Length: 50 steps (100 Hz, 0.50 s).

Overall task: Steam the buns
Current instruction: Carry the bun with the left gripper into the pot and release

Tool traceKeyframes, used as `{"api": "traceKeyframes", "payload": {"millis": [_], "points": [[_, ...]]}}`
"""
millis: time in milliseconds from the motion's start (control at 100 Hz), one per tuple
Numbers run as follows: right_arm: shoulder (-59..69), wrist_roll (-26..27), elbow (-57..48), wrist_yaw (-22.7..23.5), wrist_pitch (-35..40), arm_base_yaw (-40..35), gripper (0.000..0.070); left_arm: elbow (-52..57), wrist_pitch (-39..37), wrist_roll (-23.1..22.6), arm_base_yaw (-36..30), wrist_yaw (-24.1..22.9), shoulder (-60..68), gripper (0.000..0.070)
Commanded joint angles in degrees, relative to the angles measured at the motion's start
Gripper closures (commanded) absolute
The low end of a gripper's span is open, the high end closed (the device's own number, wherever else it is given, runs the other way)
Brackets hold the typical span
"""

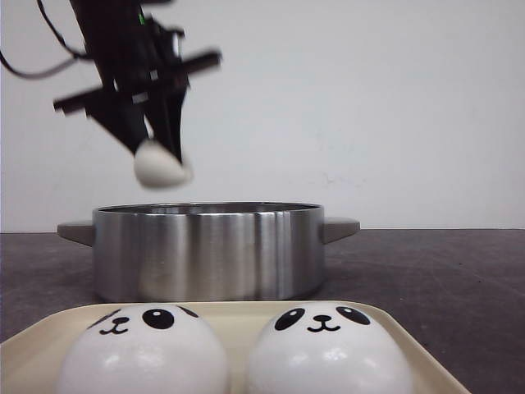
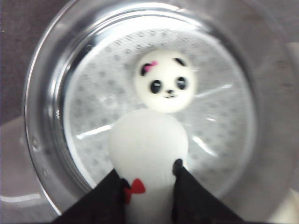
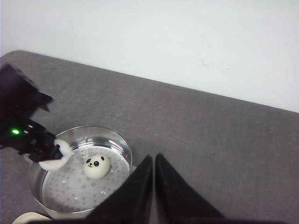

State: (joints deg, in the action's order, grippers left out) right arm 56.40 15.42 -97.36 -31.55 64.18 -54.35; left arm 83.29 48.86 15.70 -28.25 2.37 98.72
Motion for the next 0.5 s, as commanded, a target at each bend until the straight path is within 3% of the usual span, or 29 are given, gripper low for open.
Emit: {"api": "traceKeyframes", "payload": {"millis": [0,320,400,490], "points": [[0.5,0.7,-1.1,-0.2,0.1,-0.7,0.0700,1.4,-0.7,-1.5,0.1,-1.1,2.8,0.0697],[0.5,2.7,-1.1,-0.3,3.8,-0.7,0.0700,1.4,-7.9,-1.5,0.5,-1.5,9.1,0.0691],[0.5,3.4,-1.1,-0.3,4.6,-0.7,0.0700,1.4,-9.5,-1.5,0.5,-1.5,9.6,0.0638],[0.4,4.0,-1.1,-0.3,5.4,-0.7,0.0700,1.4,-10.4,-1.5,0.5,-1.5,9.6,0.0501]]}}
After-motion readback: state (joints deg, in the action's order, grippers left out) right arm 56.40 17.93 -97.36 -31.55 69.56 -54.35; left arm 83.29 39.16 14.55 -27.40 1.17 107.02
